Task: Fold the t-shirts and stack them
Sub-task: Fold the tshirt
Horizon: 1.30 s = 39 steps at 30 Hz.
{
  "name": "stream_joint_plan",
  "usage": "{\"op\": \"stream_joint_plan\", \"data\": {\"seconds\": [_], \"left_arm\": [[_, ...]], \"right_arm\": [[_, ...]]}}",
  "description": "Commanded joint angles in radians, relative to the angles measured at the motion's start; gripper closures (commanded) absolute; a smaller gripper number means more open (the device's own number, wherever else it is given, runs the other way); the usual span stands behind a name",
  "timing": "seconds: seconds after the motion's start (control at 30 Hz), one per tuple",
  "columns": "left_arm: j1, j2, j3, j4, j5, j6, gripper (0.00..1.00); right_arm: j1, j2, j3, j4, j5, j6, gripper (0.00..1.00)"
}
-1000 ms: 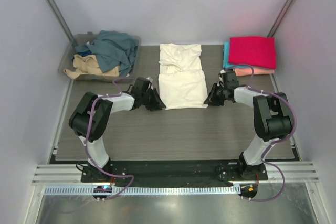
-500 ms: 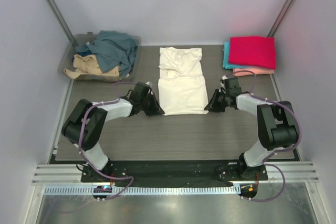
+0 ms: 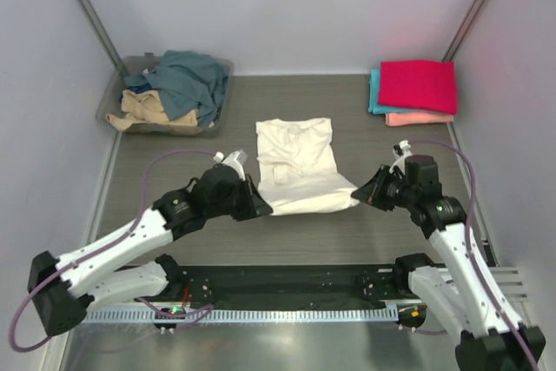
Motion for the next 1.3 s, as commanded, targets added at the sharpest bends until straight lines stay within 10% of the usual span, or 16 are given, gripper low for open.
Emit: {"op": "stream_joint_plan", "data": {"seconds": [0.0,0.37,1.27], "left_arm": [[-0.067,-0.121,0.061,-0.208,-0.127,-0.107,1.00],[-0.073,-0.060,0.303,-0.440,-0.294,-0.061,1.00],[0.459,0.586,0.590,-0.259,0.192,0.236,1.00]], "right_arm": [[0.005,-0.139,0.046,-0.245,-0.015,0.052,0.99],[0.004,0.038,0.309,-0.326,0.051,-0.029,0.99],[-0.012,0.798,0.710,-0.089,0.166,-0.122,0.99]]}}
